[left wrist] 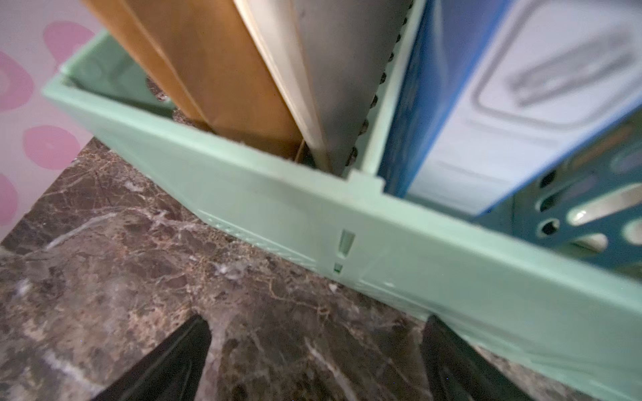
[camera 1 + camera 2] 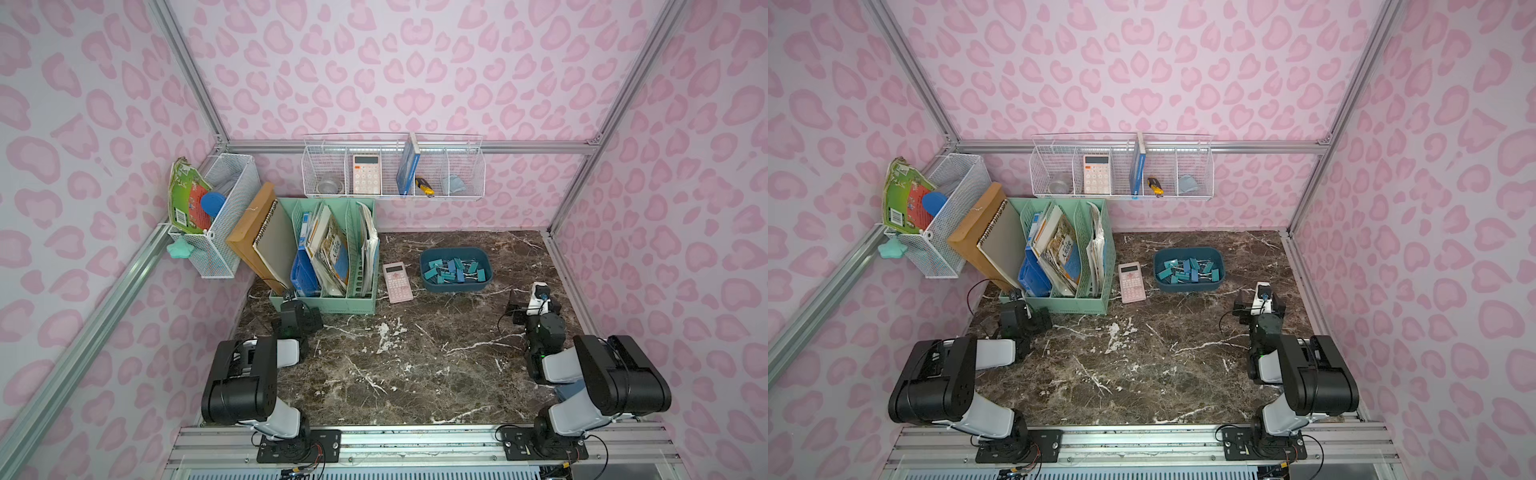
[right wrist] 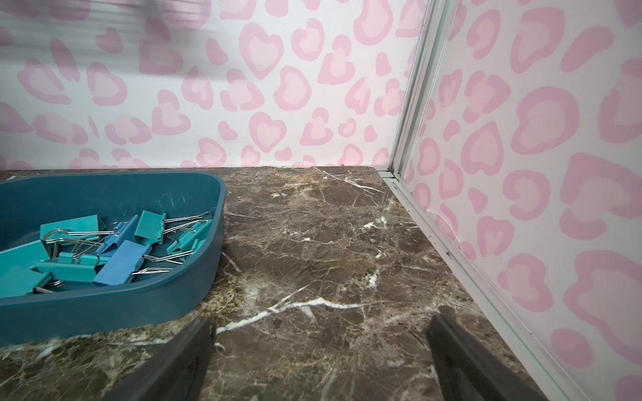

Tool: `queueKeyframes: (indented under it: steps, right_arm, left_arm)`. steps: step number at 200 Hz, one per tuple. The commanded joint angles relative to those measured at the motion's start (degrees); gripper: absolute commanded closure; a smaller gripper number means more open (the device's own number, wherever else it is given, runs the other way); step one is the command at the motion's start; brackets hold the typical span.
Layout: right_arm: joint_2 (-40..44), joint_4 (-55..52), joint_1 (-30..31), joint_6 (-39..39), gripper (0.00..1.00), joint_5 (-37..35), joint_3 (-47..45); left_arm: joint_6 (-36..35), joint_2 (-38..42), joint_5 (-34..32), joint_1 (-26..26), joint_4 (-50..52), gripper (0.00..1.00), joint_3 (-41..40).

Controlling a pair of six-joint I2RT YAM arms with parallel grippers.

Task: Take out the binder clips from the storage box
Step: Move the storage box to the center of the board.

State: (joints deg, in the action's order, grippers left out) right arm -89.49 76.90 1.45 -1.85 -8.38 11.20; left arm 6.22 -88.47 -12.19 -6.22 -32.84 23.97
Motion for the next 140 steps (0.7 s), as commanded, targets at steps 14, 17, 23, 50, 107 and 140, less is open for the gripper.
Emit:
queueKeyframes:
  steps: [14,17,23,50,107,140]
  right_arm:
    - [-0.1,1.7,-0.05,-0.35,0.0,0.03,0.05]
    - [-0.08,1.67,-0.05,-0.35,0.0,0.03,0.05]
    - [-0.09,1.74,0.03,-0.31,0.01,0.03,0.05]
    - [-0.14,1.72,-0.03,-0.31,0.0,0.03,0.06]
    - [-0.14,1.76,-0.03,-0.37,0.0,0.03,0.09]
    - [-0.16,1.45,-0.07,-0.52,0.0,0.18,0.23]
  left_arm:
    - [2.31,0.43,1.34,0.07,-10.4,0.01,1.42]
    - [2.27,0.41,1.3,0.12,-10.4,0.01,1.41]
    - [2.31,0.4,1.36,0.13,-10.4,0.01,1.39]
    - [2.31,0.45,1.37,0.14,-10.4,0.01,1.43]
    - [2.31,0.42,1.25,0.07,-10.4,0.01,1.43]
    - [2.39,0.58,1.32,0.09,-10.47,0.01,1.26]
